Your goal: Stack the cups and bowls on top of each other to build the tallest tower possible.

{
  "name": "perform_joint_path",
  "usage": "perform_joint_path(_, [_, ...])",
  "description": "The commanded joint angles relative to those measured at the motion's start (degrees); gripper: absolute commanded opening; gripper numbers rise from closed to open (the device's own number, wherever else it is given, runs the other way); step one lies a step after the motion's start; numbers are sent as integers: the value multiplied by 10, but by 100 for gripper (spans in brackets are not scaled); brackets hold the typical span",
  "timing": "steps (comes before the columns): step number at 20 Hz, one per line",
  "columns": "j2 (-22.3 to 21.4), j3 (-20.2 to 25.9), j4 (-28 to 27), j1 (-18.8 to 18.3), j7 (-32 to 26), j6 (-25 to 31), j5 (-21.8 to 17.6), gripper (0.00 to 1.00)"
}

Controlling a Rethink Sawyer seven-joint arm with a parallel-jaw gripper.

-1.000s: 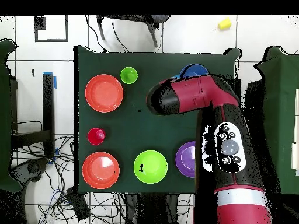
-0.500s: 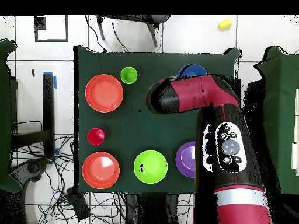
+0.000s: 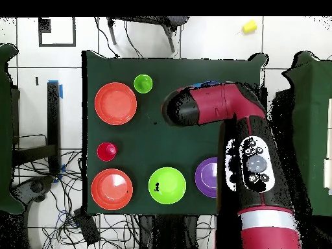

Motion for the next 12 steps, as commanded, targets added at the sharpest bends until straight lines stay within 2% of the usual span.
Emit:
perform_joint_path(1, [26, -5, -9, 23, -29, 93, -6, 100])
perform_joint_path(10, [26, -6, -17, 26, -34, 110, -15, 100])
perform_joint_path(12, [30, -9, -33, 33, -36, 131, -18, 100])
